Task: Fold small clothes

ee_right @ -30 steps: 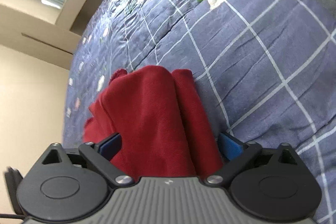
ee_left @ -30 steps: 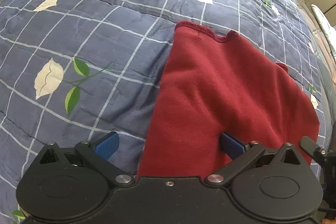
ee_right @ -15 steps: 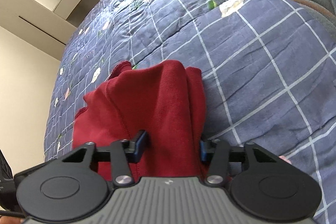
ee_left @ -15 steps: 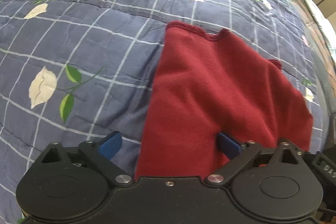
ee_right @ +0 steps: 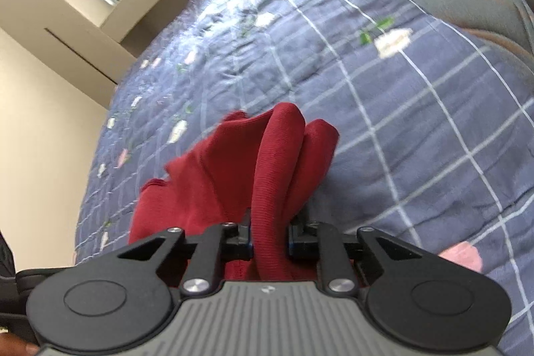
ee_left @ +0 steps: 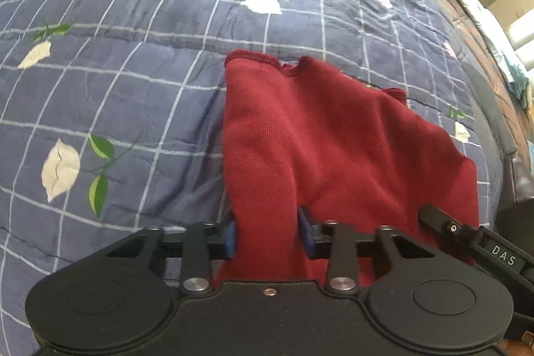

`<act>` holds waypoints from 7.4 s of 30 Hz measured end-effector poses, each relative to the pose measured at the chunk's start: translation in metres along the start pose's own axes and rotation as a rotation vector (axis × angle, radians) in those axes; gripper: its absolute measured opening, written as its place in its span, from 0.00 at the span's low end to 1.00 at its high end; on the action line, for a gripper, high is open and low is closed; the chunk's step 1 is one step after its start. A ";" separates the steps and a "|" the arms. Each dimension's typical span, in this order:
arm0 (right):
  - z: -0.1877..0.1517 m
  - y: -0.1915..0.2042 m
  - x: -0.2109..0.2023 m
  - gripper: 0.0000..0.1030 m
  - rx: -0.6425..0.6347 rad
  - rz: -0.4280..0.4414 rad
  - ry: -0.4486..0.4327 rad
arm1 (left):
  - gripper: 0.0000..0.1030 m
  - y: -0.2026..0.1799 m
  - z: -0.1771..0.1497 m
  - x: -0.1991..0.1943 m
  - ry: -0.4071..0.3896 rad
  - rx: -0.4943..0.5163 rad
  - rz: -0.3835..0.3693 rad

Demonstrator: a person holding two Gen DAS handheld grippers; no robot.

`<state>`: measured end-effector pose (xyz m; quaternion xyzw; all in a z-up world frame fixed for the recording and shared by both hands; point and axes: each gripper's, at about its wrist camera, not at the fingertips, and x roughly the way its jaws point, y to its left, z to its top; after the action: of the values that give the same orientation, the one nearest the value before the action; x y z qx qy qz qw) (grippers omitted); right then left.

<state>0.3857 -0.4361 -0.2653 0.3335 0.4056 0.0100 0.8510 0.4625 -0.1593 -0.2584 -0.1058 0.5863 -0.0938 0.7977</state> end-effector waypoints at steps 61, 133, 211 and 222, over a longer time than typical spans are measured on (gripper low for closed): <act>-0.039 0.165 -0.073 1.00 -0.308 -0.018 -0.110 | 0.97 0.136 -0.022 -0.148 -0.236 -0.020 0.257; -0.215 0.192 -0.388 1.00 -0.586 0.019 -0.044 | 0.99 0.082 -0.358 -0.417 -0.470 0.048 0.341; -0.223 0.197 -0.387 1.00 -0.554 0.020 -0.042 | 0.99 0.087 -0.360 -0.422 -0.445 0.073 0.358; -0.229 0.206 -0.384 1.00 -0.545 0.000 -0.049 | 0.99 0.098 -0.355 -0.423 -0.422 0.073 0.344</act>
<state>0.0208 -0.2577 0.0129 0.0920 0.3674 0.1107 0.9188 0.0012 0.0298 -0.0019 0.0069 0.4126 0.0459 0.9097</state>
